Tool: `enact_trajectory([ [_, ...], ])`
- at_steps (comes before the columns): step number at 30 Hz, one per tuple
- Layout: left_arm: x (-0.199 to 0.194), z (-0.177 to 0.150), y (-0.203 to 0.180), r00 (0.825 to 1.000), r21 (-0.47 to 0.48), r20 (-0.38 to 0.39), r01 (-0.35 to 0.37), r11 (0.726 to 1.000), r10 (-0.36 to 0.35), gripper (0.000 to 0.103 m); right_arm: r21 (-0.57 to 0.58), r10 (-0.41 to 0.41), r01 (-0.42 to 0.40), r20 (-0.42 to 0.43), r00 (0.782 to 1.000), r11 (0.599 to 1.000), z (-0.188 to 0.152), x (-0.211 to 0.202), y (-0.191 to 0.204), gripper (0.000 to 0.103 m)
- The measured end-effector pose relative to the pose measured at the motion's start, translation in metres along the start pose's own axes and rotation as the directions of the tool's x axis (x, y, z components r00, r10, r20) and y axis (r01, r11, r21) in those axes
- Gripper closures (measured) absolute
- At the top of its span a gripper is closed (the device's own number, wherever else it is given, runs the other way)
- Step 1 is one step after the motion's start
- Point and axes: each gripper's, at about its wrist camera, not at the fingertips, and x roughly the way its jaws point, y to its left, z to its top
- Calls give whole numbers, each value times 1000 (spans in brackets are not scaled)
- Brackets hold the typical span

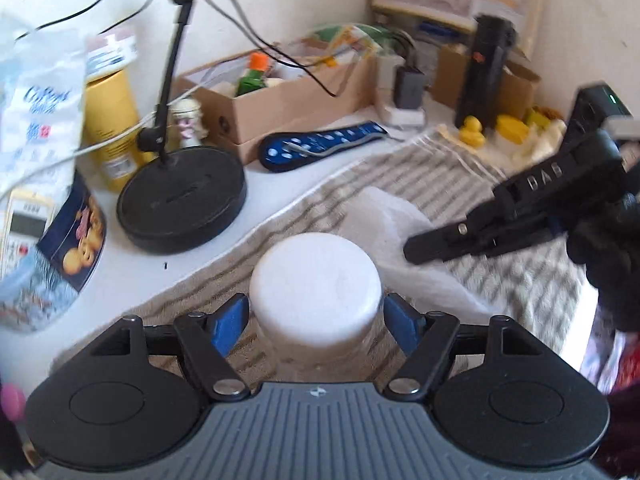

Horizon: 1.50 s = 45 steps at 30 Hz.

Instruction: Clean container

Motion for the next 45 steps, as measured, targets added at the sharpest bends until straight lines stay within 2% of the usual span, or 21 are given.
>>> enact_trajectory([
  [2, -3, -1, 5, 1000, -33, 28, 10, 999, -9, 33, -6, -1, 1, -4, 1000, 1000, 0, 1, 1, 98],
  [8, -4, -7, 18, 988, 135, 56, 134, 982, -142, 36, -52, 12, -13, -23, 1000, 999, 2, 4, 8, 98],
  [11, -5, -8, 19, 984, 178, 56, 159, 971, -171, 36, -70, 67, -69, -21, 998, 995, 5, 2, 14, 98],
  [15, -5, -9, 12, 986, 187, 60, 140, 972, -154, 36, -95, 99, -101, -22, 995, 990, 8, 5, 24, 98],
  [20, -5, -10, 10, 988, 178, 63, 126, 976, -139, 36, 22, 108, -108, -6, 994, 994, 6, 17, 9, 98],
  [25, -4, -9, 9, 990, 172, 63, 116, 978, -128, 36, 90, 88, -88, 1, 996, 992, 3, 26, -2, 98],
  [28, -4, -9, 9, 991, 170, 63, 108, 980, -120, 36, 84, 53, -53, 0, 999, 995, 3, 31, -3, 98],
  [37, -4, -8, 6, 994, 159, 58, 87, 983, -98, 36, -31, -51, 52, 9, 999, 998, 6, 38, 8, 98],
  [45, -4, -8, 5, 994, 157, 53, 83, 984, -92, 36, -39, -118, 118, 3, 993, 992, 6, 42, 0, 98],
])
